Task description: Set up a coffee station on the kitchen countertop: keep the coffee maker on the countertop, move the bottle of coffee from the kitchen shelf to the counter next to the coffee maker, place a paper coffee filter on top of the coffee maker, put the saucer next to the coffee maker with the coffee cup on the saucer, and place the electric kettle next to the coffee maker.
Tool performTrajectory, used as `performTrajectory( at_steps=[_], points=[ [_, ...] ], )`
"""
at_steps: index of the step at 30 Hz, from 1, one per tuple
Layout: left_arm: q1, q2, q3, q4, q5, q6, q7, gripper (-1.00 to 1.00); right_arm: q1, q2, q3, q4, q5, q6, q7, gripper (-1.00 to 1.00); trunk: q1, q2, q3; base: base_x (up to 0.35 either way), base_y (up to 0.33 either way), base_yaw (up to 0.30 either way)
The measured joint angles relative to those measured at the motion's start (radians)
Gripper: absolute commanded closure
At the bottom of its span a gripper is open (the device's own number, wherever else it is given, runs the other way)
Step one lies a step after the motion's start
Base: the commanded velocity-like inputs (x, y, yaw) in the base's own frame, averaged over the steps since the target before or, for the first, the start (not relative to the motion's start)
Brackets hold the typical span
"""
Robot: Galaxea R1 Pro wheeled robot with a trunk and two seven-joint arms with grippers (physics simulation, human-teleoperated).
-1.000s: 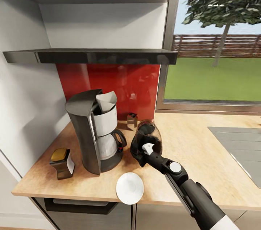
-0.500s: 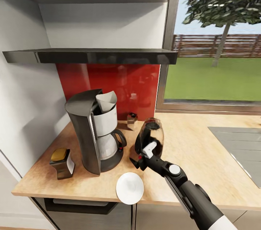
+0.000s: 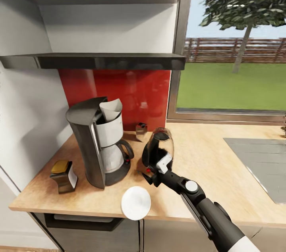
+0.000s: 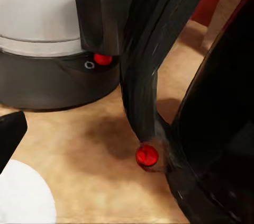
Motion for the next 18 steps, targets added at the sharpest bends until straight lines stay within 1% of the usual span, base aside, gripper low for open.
performTrajectory(
  at_steps=[3, 6, 12, 16, 18],
  points=[
    [0.0, 0.001, 0.0, 0.0, 0.005, 0.0, 0.0, -1.0, 0.0, 0.0, 0.001, 0.0, 0.0, 0.0, 0.0, -1.0, 0.0, 0.0, 0.0, -0.057, -0.038, 0.0],
    [0.0, 0.001, 0.0, 0.0, 0.024, -0.001, 0.0, -1.0, 0.0, 0.0, 0.001, 0.0, 0.0, 0.0, 0.0, -1.0, 0.0, 0.0, 0.0, -0.111, -0.008, 0.0],
    [0.0, 0.002, -0.002, 0.0, 0.033, -0.002, 0.0, -1.0, 0.0, 0.0, 0.001, 0.0, 0.0, 0.0, 0.0, -1.0, 0.0, 0.0, 0.0, -0.296, -0.012, 0.0],
    [0.0, 0.002, -0.002, 0.0, 0.034, -0.002, 0.0, -1.0, 0.0, 0.0, 0.001, 0.0, 0.0, 0.0, 0.0, -1.0, 0.0, 0.0, 0.0, -0.28, -0.133, 0.0],
    [0.0, 0.001, -0.001, 0.0, 0.034, -0.002, 0.0, -1.0, 0.0, 0.0, 0.001, 0.0, 0.0, 0.0, 0.0, -1.0, 0.0, 0.0, 0.0, -0.175, -0.093, 0.0]
  ],
)
